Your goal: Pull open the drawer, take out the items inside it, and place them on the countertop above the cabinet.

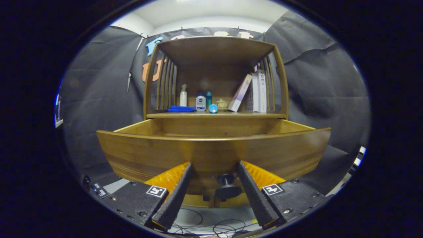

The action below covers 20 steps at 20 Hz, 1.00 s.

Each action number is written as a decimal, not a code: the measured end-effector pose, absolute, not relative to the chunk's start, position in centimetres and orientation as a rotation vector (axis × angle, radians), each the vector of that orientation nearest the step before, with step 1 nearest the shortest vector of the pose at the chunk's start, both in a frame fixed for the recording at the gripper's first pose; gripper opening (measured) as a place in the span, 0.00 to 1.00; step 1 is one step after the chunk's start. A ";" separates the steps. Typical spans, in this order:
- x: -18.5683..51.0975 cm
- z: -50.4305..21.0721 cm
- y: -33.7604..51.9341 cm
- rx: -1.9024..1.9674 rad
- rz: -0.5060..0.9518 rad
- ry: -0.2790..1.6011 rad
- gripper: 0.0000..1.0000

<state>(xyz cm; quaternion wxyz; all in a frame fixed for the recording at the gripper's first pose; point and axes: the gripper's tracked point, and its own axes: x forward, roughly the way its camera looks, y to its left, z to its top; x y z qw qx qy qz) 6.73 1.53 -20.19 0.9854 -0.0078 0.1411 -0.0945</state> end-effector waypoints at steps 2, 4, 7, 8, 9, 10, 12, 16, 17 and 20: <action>8.3 -20.3 1.2 -0.017 -0.190 0.288 0.91; 9.7 -20.2 1.1 -0.038 -0.188 0.283 0.91; 12.1 -19.5 0.4 -0.077 -0.188 0.281 0.91; 13.1 -19.5 0.1 -0.074 -0.186 0.287 0.91; 14.1 -19.4 -0.2 -0.068 -0.186 0.290 0.90; 15.2 -19.5 -0.5 -0.056 -0.182 0.297 0.90; 17.3 -19.7 -0.8 -0.047 -0.173 0.312 0.88; 20.8 -20.1 -1.7 -0.071 -0.186 0.326 0.89; 21.5 -20.2 -1.8 -0.074 -0.190 0.329 0.89; 23.3 -20.4 -2.2 -0.068 -0.198 0.338 0.89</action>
